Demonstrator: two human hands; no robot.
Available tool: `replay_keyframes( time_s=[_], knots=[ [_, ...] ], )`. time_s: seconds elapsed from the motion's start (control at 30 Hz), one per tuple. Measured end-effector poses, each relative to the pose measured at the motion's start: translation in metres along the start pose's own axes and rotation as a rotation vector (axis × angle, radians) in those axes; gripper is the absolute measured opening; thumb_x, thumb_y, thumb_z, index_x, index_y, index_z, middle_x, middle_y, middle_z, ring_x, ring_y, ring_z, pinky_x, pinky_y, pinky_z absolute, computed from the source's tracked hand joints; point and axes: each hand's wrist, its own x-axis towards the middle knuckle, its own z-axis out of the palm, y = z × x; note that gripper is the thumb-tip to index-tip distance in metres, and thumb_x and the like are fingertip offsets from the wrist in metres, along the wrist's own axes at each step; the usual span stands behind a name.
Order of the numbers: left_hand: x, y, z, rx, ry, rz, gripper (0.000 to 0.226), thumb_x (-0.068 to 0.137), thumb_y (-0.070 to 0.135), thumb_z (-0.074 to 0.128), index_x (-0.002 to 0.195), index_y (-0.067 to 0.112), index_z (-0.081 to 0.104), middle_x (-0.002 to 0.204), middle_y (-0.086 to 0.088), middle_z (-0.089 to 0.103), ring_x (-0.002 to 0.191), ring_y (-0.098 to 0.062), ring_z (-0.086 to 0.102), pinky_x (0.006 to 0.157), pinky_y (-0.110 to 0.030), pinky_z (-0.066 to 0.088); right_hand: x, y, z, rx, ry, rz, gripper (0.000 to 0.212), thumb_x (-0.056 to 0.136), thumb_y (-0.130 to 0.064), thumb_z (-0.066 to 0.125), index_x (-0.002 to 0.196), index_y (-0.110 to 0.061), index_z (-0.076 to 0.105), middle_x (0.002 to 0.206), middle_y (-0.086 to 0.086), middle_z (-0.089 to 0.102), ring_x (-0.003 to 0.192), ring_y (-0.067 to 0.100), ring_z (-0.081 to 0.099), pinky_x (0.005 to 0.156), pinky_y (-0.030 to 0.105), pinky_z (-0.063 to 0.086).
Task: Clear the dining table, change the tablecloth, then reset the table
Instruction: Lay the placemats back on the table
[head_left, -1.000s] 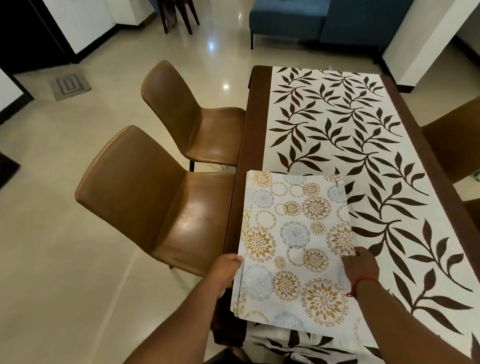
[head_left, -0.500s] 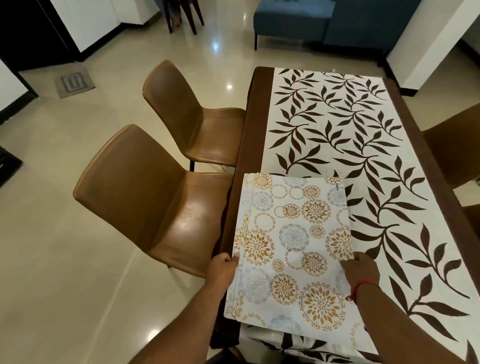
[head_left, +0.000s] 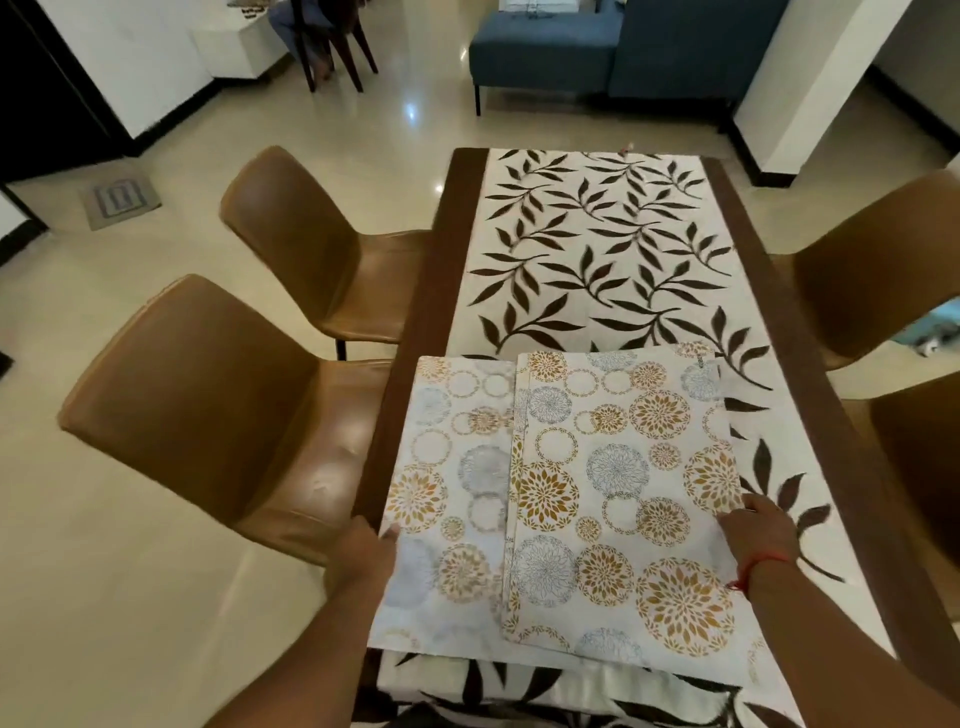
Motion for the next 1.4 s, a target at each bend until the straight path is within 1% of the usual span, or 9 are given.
replay_keyframes(
  time_s=[0.07, 0.17, 0.3, 0.43, 0.7, 0.97, 1.23, 1.37, 1.4],
  knots=[
    [-0.015, 0.013, 0.006, 0.136, 0.169, 0.042, 0.039, 0.087, 0.032, 0.07, 0.112, 0.006, 0.058, 0.114, -0.019, 0.062, 0.104, -0.041, 0.06, 0.083, -0.045, 0.05, 0.026, 0.014, -0.029, -0.02, 0.019, 0.029, 0.034, 0.086, -0.003, 0.06, 0.119, -0.003, 0.067, 0.123, 0.024, 0.062, 0.111, 0.044, 0.056, 0.097, 0.046, 0.045],
    [-0.041, 0.058, 0.028, 0.215, 0.273, 0.348, 0.026, 0.081, 0.013, 0.072, 0.104, 0.005, 0.064, 0.109, -0.017, 0.061, 0.102, -0.037, 0.058, 0.085, -0.045, 0.049, 0.062, 0.038, -0.069, 0.011, 0.011, 0.069, 0.035, 0.09, -0.004, 0.058, 0.124, -0.002, 0.063, 0.128, 0.025, 0.059, 0.116, 0.046, 0.054, 0.1, 0.049, 0.045],
    [-0.095, 0.146, 0.098, 0.059, 0.015, 0.739, 0.026, 0.088, 0.011, 0.063, 0.113, 0.004, 0.063, 0.113, -0.015, 0.059, 0.108, -0.035, 0.058, 0.094, -0.042, 0.049, 0.106, 0.074, -0.119, 0.06, -0.017, 0.106, 0.026, 0.088, -0.006, 0.057, 0.112, -0.006, 0.067, 0.111, 0.017, 0.065, 0.102, 0.039, 0.058, 0.093, 0.051, 0.051],
    [-0.143, 0.211, 0.162, 0.244, -0.377, 0.745, 0.042, 0.093, 0.034, 0.038, 0.122, 0.009, 0.055, 0.121, -0.008, 0.051, 0.119, -0.028, 0.05, 0.098, -0.037, 0.044, 0.136, 0.105, -0.148, 0.06, -0.021, 0.143, 0.029, 0.084, -0.014, 0.055, 0.109, -0.015, 0.069, 0.105, 0.01, 0.068, 0.099, 0.035, 0.061, 0.092, 0.049, 0.052],
    [-0.189, 0.244, 0.199, 0.539, -0.296, 0.939, 0.048, 0.098, 0.038, 0.051, 0.141, 0.017, 0.043, 0.151, -0.004, 0.031, 0.135, -0.025, 0.032, 0.108, -0.037, 0.037, 0.171, 0.137, -0.161, 0.064, -0.088, 0.139, 0.017, 0.086, -0.007, 0.052, 0.084, -0.016, 0.066, 0.092, 0.01, 0.07, 0.086, 0.034, 0.064, 0.087, 0.052, 0.055],
    [-0.201, 0.25, 0.193, 0.547, -0.249, 0.917, 0.046, 0.098, 0.042, 0.048, 0.136, 0.017, 0.047, 0.151, 0.002, 0.031, 0.134, -0.022, 0.033, 0.105, -0.038, 0.04, 0.152, 0.121, -0.166, -0.002, -0.055, 0.077, 0.017, 0.088, -0.002, 0.052, 0.09, -0.015, 0.063, 0.084, 0.007, 0.063, 0.082, 0.029, 0.059, 0.077, 0.036, 0.05],
    [-0.201, 0.261, 0.185, 0.46, -0.447, 0.758, 0.053, 0.098, 0.045, 0.05, 0.143, 0.018, 0.045, 0.154, 0.0, 0.027, 0.14, -0.026, 0.026, 0.113, -0.039, 0.032, 0.134, 0.115, -0.167, -0.107, 0.039, -0.134, 0.019, 0.096, -0.017, 0.052, 0.112, -0.022, 0.06, 0.098, 0.005, 0.066, 0.089, 0.028, 0.062, 0.083, 0.045, 0.053],
    [-0.193, 0.269, 0.171, 0.097, -0.531, 0.567, 0.03, 0.098, 0.043, 0.051, 0.106, 0.015, 0.06, 0.115, -0.007, 0.061, 0.104, -0.022, 0.059, 0.093, -0.04, 0.051, 0.131, 0.107, -0.182, 0.04, -0.047, -0.134, 0.016, 0.097, -0.016, 0.056, 0.112, -0.018, 0.061, 0.11, 0.007, 0.067, 0.103, 0.031, 0.062, 0.094, 0.053, 0.05],
    [-0.193, 0.272, 0.163, -0.041, -0.557, 0.501, 0.03, 0.1, 0.039, 0.051, 0.112, 0.014, 0.061, 0.114, -0.005, 0.062, 0.1, -0.02, 0.06, 0.087, -0.035, 0.052, 0.128, 0.102, -0.186, 0.083, -0.051, -0.13, 0.015, 0.097, -0.014, 0.056, 0.111, -0.018, 0.061, 0.111, 0.008, 0.067, 0.104, 0.03, 0.062, 0.095, 0.054, 0.05]
  ],
)
